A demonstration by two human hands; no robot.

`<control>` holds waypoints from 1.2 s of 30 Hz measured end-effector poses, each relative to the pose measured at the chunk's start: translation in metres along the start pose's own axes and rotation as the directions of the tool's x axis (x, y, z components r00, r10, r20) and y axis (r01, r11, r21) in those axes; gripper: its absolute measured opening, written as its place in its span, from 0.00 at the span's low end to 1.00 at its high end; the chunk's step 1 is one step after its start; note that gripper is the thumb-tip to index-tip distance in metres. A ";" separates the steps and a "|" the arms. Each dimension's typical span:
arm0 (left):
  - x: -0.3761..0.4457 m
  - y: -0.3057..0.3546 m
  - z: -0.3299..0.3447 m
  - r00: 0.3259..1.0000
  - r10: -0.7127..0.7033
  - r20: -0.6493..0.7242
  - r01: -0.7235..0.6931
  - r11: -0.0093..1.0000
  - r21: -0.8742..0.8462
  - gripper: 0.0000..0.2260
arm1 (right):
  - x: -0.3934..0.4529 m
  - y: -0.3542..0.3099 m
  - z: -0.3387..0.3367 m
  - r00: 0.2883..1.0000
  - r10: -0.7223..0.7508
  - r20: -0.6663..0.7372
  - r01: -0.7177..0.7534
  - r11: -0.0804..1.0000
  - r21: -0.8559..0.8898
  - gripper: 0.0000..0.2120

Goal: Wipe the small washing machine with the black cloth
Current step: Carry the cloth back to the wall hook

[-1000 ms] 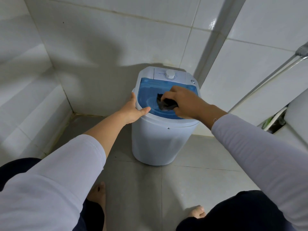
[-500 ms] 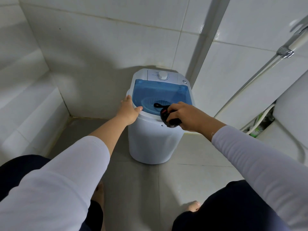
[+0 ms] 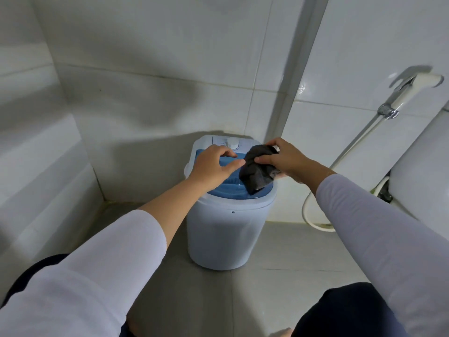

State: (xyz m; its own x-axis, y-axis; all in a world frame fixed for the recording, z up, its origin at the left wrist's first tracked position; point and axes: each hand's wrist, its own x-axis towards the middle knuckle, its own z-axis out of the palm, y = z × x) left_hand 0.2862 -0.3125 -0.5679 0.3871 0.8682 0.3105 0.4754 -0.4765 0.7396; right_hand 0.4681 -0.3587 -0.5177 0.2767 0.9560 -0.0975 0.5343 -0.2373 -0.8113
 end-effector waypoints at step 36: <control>0.137 -0.101 -0.178 0.907 -0.293 -0.303 0.338 0.935 0.105 0.10 | 0.181 -0.176 0.120 0.894 -0.240 0.379 0.208 0.970 0.125 0.04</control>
State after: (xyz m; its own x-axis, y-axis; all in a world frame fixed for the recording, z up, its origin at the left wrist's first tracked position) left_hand 0.1504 -0.1203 -0.4935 -0.0282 0.9689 0.2459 0.6584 -0.1671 0.7339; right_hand 0.3283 -0.1229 -0.4613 -0.1840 0.9766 -0.1110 0.4762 -0.0101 -0.8793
